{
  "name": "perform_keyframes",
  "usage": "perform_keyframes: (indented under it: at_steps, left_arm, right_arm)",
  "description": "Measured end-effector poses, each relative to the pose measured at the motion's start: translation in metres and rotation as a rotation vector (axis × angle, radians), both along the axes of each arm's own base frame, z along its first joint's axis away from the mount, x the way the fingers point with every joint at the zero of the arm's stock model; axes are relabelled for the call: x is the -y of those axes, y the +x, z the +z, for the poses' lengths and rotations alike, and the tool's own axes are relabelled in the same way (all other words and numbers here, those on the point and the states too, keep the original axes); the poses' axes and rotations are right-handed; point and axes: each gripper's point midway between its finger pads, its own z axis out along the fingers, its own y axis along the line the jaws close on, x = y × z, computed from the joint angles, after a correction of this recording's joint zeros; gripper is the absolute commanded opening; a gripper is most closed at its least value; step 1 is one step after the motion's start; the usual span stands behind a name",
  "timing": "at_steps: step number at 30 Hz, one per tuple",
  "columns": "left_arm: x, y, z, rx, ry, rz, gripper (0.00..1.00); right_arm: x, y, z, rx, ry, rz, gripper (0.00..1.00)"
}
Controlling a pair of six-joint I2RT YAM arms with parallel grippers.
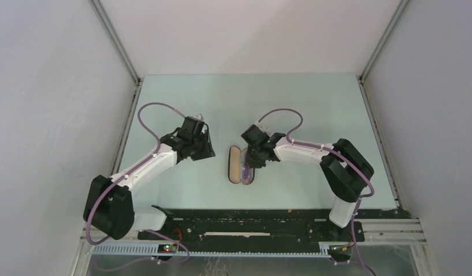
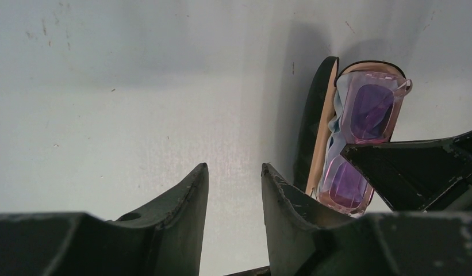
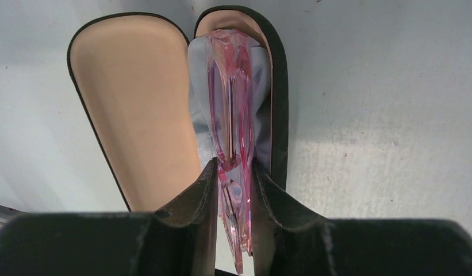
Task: Organize the sunglasses
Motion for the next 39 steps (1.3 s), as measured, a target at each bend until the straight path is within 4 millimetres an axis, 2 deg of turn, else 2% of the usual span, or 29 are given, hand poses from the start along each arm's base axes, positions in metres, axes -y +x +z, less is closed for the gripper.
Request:
perform_keyframes:
  at_steps: [8, 18, 21, 26, 33, 39]
  left_arm:
    - [0.001, -0.001, -0.003, -0.011, -0.003, -0.006, 0.43]
    - [0.018, -0.005, -0.005, -0.040, -0.069, -0.071, 0.42]
    - [0.021, -0.007, -0.011, -0.064, -0.075, -0.093, 0.42]
    - [0.026, -0.012, -0.023, -0.112, -0.072, -0.119, 0.42]
    - [0.030, -0.016, -0.028, -0.129, -0.067, -0.136, 0.42]
    - [0.030, -0.018, -0.031, -0.143, -0.059, -0.145, 0.42]
  right_arm:
    - [0.000, 0.004, -0.002, 0.002, 0.003, -0.007, 0.26]
    - [-0.001, 0.011, -0.006, 0.010, 0.015, 0.035, 0.28]
    - [0.000, 0.010, -0.007, 0.010, 0.014, 0.049, 0.33]
    - [0.000, 0.011, -0.007, 0.017, 0.009, 0.067, 0.47]
    - [0.000, 0.009, -0.006, 0.019, 0.008, 0.077, 0.52]
    - [0.002, 0.008, 0.010, 0.039, 0.023, 0.081, 0.54]
